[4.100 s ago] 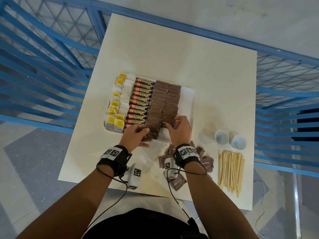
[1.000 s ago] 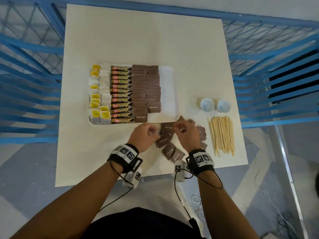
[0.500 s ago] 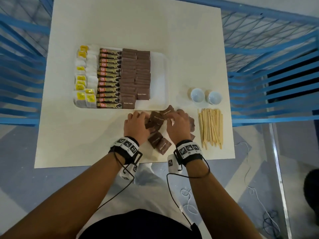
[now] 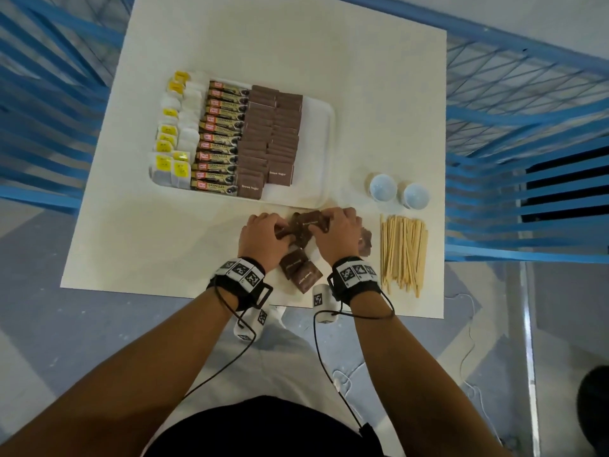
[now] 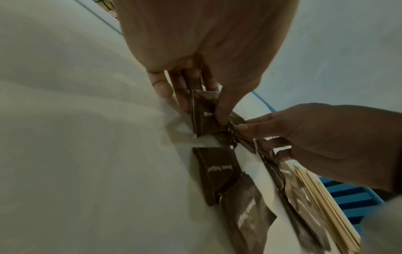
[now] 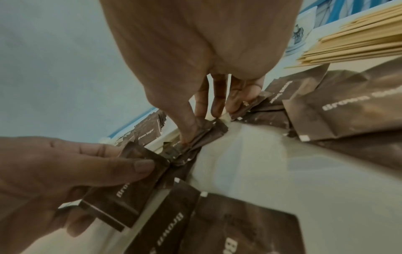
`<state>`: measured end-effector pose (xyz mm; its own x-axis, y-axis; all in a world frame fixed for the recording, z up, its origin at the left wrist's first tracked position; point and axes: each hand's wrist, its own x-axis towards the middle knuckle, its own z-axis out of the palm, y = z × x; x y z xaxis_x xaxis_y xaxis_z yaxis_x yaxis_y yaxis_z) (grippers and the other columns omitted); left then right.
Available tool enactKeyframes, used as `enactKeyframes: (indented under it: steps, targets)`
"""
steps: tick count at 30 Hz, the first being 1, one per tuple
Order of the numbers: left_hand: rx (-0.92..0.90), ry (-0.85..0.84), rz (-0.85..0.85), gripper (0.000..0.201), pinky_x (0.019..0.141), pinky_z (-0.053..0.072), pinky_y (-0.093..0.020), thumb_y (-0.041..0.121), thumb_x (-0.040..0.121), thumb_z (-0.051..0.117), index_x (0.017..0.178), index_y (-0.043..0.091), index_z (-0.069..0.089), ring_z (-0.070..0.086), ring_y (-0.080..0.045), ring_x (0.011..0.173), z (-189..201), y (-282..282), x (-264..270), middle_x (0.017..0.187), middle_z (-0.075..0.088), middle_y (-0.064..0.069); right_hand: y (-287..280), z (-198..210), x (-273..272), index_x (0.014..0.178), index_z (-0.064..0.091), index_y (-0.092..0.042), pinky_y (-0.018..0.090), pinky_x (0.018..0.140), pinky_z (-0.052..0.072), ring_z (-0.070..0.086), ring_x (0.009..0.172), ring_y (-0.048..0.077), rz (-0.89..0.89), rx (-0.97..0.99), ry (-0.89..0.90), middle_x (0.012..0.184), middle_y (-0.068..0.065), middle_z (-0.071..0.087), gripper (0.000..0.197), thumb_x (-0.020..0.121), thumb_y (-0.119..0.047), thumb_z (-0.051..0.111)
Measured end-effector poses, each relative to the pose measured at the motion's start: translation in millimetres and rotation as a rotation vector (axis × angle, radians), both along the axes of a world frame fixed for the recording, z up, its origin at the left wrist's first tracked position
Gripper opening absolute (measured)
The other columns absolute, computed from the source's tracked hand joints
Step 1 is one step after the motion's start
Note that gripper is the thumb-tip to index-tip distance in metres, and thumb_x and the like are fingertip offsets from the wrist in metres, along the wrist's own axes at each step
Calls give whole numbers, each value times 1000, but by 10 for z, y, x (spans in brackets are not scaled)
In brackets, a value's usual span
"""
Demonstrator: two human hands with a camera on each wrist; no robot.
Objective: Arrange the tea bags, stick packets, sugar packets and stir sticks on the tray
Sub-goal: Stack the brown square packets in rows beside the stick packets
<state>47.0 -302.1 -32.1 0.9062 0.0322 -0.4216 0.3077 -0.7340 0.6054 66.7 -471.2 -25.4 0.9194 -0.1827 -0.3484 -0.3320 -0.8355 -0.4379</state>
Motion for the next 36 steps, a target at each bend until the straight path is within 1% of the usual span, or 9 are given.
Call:
enactKeyframes:
  steps: [6, 10, 16, 19, 21, 24, 28, 31, 36]
  targets:
    - [-190, 86, 225, 31, 88, 51, -31, 21, 85, 78, 114, 21, 67, 66, -21, 100, 65, -25, 38, 107, 72, 1, -14, -36, -2, 121, 61, -21, 40, 105, 39, 47, 116, 26, 63, 102, 0, 120, 2, 56, 45, 81, -26, 79]
    - [-134, 113, 108, 24, 80, 45, -26, 22, 88, 74, 111, 16, 74, 68, -25, 97, 73, -62, 88, 102, 75, -4, -13, -67, -10, 127, 59, -18, 44, 111, 36, 42, 125, 28, 40, 124, 58, 124, 9, 55, 50, 82, -25, 79]
    - [-136, 107, 83, 17, 79, 40, -26, 19, 90, 68, 106, 15, 73, 61, -22, 93, 103, -70, 137, 103, 73, -5, -17, -38, 47, 112, 70, -17, 39, 102, 42, 54, 108, 26, 104, 133, 104, 107, 2, 58, 31, 84, -28, 77]
    - [-188, 105, 136, 20, 82, 40, -27, 20, 93, 68, 112, 14, 68, 56, -19, 94, 133, -12, 174, 105, 69, -2, -21, 66, 102, 113, 70, -12, 27, 88, 42, 58, 97, 19, 107, 210, 109, 105, 1, 63, 30, 88, -27, 75]
    - [-273, 130, 221, 24, 82, 46, -31, 24, 93, 69, 114, 13, 65, 60, -22, 94, 131, 49, 212, 104, 68, -2, -4, 161, 144, 115, 69, -10, 22, 83, 39, 57, 91, 14, 83, 279, 114, 100, -2, 66, 28, 90, -25, 72]
    - [-483, 180, 414, 32, 84, 57, -41, 27, 89, 74, 114, 10, 64, 69, -31, 98, 149, 180, 296, 108, 72, -11, 47, 262, 222, 109, 71, -11, 30, 79, 51, 62, 80, 14, 14, 392, 85, 90, -3, 69, 22, 91, -24, 71]
    - [-910, 318, 626, 25, 91, 58, -57, 5, 98, 63, 123, 1, 61, 72, -36, 104, 285, 398, 394, 120, 70, -22, 172, 378, 348, 101, 72, -9, 29, 65, 52, 61, 65, 15, -100, 576, 39, 82, 6, 74, 11, 94, -17, 68]
    - [-1062, 366, 589, 24, 85, 61, -55, -1, 104, 49, 123, -2, 63, 72, -39, 104, 375, 498, 446, 114, 72, -23, 311, 438, 430, 102, 71, -5, 32, 64, 54, 64, 70, 25, -111, 676, 17, 85, 14, 75, 12, 94, -13, 67]
    - [-1075, 385, 571, 28, 74, 61, -41, -1, 101, 50, 123, 6, 66, 71, -34, 111, 413, 744, 599, 119, 74, -16, 619, 464, 544, 105, 71, -5, 25, 61, 54, 69, 71, 23, -57, 652, 50, 86, 13, 76, 14, 94, -13, 68]
